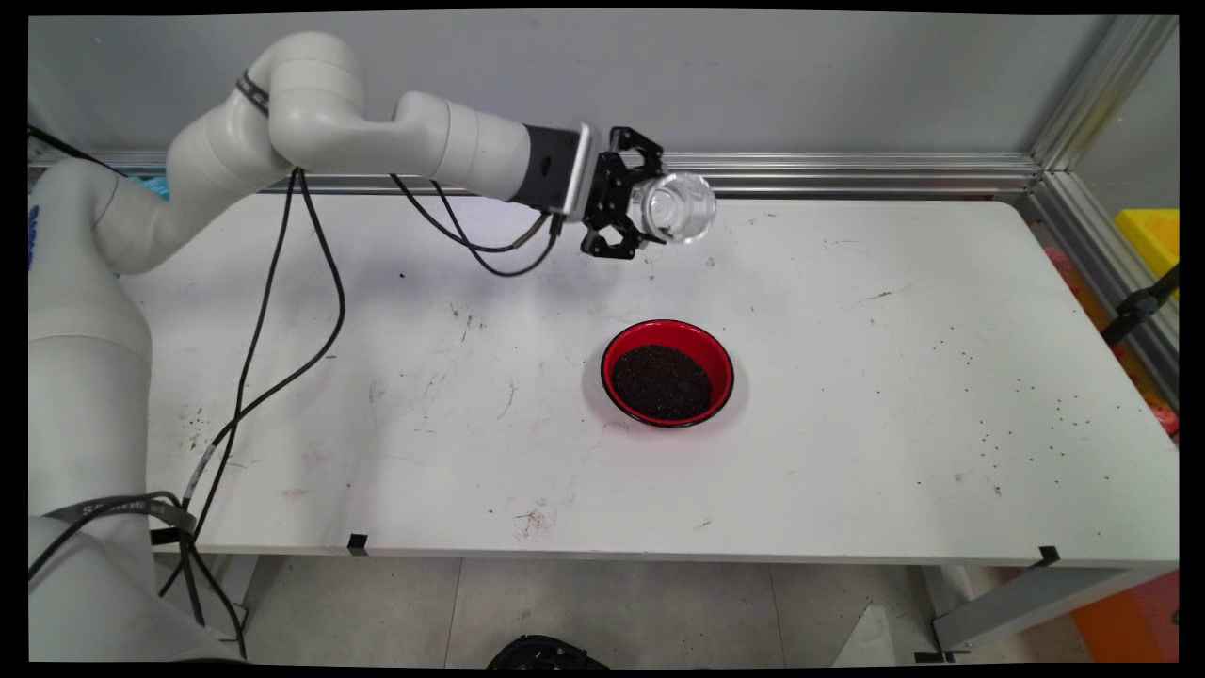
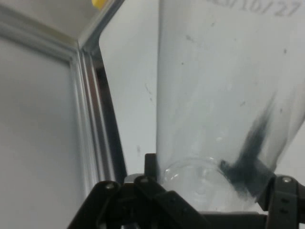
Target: Pour the black seasoning powder in the red bowl, then place the picked object on the table
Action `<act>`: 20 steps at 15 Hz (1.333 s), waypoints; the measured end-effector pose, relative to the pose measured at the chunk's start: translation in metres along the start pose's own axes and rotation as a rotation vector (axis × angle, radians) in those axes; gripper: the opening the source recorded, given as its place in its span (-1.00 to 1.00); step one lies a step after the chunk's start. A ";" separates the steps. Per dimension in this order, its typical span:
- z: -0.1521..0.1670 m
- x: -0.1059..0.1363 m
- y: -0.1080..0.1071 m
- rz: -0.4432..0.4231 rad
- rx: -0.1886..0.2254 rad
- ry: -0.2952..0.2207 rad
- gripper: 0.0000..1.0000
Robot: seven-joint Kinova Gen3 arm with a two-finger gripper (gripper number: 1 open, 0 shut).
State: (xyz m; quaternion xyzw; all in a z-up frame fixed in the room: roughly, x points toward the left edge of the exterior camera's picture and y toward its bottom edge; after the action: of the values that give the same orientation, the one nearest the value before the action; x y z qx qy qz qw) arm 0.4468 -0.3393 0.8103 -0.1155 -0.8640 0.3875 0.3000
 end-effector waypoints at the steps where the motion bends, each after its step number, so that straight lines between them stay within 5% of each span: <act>1: -0.003 -0.002 -0.002 -0.066 -0.010 -0.007 -1.00; 10: -0.044 -0.021 -0.010 -0.626 -0.101 -0.101 -1.00; 14: -0.054 -0.031 -0.021 -0.865 -0.105 -0.137 -1.00; 20: -0.037 -0.048 -0.022 -1.020 -0.118 -0.123 -1.00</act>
State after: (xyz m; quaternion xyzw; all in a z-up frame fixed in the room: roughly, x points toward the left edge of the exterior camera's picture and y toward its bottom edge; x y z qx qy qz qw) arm 0.5079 -0.3529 0.8251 0.3267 -0.8469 0.1488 0.3924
